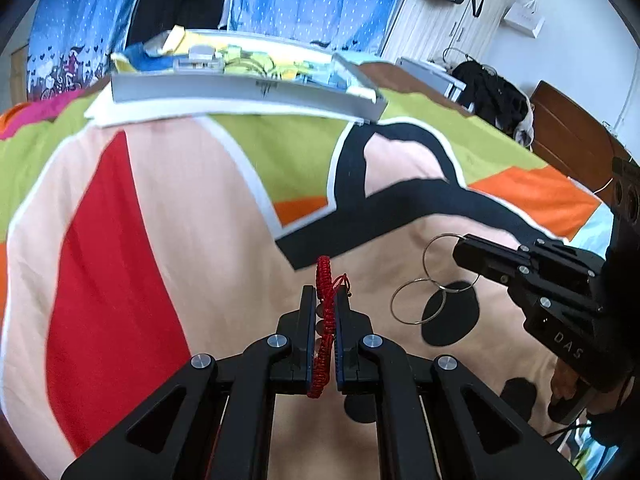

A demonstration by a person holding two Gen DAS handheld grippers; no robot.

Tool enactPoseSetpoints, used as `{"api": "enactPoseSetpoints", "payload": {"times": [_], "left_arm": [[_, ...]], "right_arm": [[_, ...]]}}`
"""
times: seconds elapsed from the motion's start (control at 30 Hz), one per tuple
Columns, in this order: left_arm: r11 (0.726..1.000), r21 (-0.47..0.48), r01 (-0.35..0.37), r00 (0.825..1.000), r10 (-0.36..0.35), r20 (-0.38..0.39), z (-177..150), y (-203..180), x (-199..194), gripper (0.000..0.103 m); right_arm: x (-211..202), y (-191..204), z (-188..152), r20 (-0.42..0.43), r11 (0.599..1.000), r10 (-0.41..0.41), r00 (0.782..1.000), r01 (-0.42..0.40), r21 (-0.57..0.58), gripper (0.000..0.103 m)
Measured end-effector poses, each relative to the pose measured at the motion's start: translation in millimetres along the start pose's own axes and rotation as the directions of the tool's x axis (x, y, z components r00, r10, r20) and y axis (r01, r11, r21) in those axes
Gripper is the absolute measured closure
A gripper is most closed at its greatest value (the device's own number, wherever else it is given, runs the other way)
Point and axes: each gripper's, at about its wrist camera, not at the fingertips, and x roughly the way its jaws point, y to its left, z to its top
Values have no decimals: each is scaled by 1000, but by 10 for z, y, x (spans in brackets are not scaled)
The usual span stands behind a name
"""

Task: Organize jewelry
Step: 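Carry the red bracelet and hoop earrings into the tray and open both tools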

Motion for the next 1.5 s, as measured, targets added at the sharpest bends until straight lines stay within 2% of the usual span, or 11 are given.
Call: {"api": "enactPoseSetpoints", "payload": {"times": [0.3, 0.63, 0.83, 0.97, 1.1, 1.3, 1.5], "left_arm": [[1000, -5, -18, 999, 18, 41, 480, 70, -144, 97], [997, -70, -43, 991, 52, 125, 1590, 496, -68, 97], [991, -114, -68, 986, 85, 145, 2160, 755, 209, 97], [987, -139, -83, 988, 100, 122, 2393, 869, 490, 97], [984, -141, -108, 990, 119, 74, 2454, 958, 801, 97], [976, -126, -176, 983, 180, 25, 2405, 968, 1108, 97], [972, -105, -210, 977, 212, 7, 2365, 920, 1213, 97]], "right_arm": [[-51, -52, 502, 97, 999, 38, 995, -38, -3, 100], [224, -365, 1515, 212, 997, 61, 975, -47, -68, 100], [721, -614, 1980, 249, 998, 58, 967, -53, -29, 100], [1075, -840, 1976, 223, 996, 45, 974, -61, 63, 100], [1308, -1041, 1846, 185, 990, 27, 982, -53, 133, 100], [1406, -1132, 1651, 148, 989, 6, 989, -29, 148, 100], [1402, -1183, 1559, 141, 988, 1, 990, -23, 153, 100]]}}
